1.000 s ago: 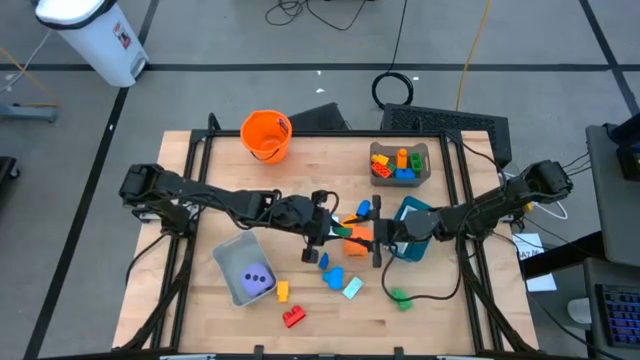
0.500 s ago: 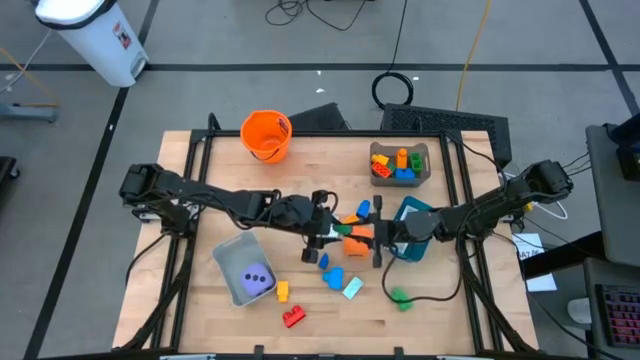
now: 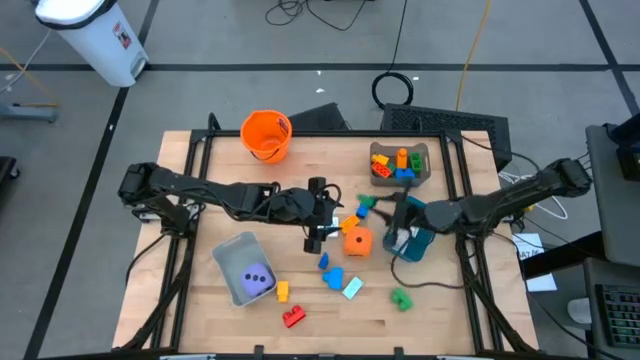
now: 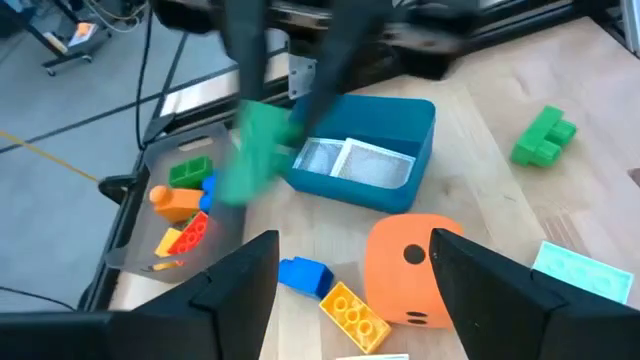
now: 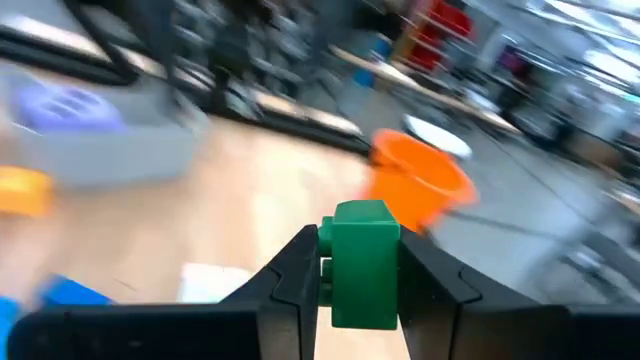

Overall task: Pick & Place Toys
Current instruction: Put the green game piece into the black bin

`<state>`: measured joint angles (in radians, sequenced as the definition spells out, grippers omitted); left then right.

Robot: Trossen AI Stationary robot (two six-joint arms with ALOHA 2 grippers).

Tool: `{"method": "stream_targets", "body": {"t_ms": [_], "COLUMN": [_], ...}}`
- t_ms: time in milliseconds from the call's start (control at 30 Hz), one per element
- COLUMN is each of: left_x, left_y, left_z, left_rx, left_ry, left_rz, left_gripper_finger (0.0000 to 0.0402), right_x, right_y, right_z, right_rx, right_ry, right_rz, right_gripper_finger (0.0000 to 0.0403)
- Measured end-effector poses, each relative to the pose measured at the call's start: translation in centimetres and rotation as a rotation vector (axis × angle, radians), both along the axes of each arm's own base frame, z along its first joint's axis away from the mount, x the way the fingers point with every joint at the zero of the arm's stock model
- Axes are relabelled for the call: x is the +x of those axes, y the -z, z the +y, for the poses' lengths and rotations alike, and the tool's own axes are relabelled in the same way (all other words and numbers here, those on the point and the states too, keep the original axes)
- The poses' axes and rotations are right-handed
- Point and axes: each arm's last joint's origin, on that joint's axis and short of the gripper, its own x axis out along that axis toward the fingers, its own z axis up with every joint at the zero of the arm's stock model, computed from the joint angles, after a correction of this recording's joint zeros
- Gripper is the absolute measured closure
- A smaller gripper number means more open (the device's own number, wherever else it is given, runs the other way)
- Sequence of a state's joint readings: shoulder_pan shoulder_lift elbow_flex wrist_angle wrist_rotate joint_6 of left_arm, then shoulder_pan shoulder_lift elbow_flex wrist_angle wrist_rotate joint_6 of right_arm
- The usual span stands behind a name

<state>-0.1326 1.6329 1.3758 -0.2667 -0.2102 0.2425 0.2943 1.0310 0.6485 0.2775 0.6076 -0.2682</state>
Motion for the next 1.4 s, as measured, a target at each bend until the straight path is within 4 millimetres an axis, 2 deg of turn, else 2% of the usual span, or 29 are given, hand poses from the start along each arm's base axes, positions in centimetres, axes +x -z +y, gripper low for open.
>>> {"method": "stream_targets", "body": {"t_ms": [200,433,567,833,1033,1267,1400], "left_x": [0.1,0.5,0.7,1.9,3.0,3.6,3.8], "left_y": [-0.3,-0.2,0.1,0.9,2.2,3.2,3.3], "left_z": [0.0,-0.1,-0.1,-0.3,-0.2,0.2,0.5], "left_rx": [0.001,-0.031,-0.041,-0.052,-0.048,-0.045,-0.045], "left_ry": [-0.008,-0.013,-0.012,-0.011,-0.015,-0.028,-0.036], "left_rz": [-0.021,-0.037,-0.034,-0.078,-0.080,-0.060,-0.070], "left_gripper_finger": [0.0133,0.0133,0.0133,0.0133,0.0133,0.0133,0.0133], "right_x": [-3.2,-5.5,-6.0,-6.4,-6.9,-8.2,-8.5], "right_y": [-0.9,0.3,1.1,2.3,4.2,6.8,7.3], "right_z": [-2.3,-5.8,-7.9,-12.4,-15.3,-17.2,-17.5], "right_rx": [-0.029,0.095,0.120,0.292,0.420,0.519,0.529], "right_ry": [0.231,0.458,0.582,0.653,0.711,0.813,0.836], "right_rz": [0.063,0.174,0.246,0.327,0.391,0.445,0.452], "right_gripper_finger": [0.0314,0.0314,0.0314,0.0308,0.0311,0.0311,0.0291]}}
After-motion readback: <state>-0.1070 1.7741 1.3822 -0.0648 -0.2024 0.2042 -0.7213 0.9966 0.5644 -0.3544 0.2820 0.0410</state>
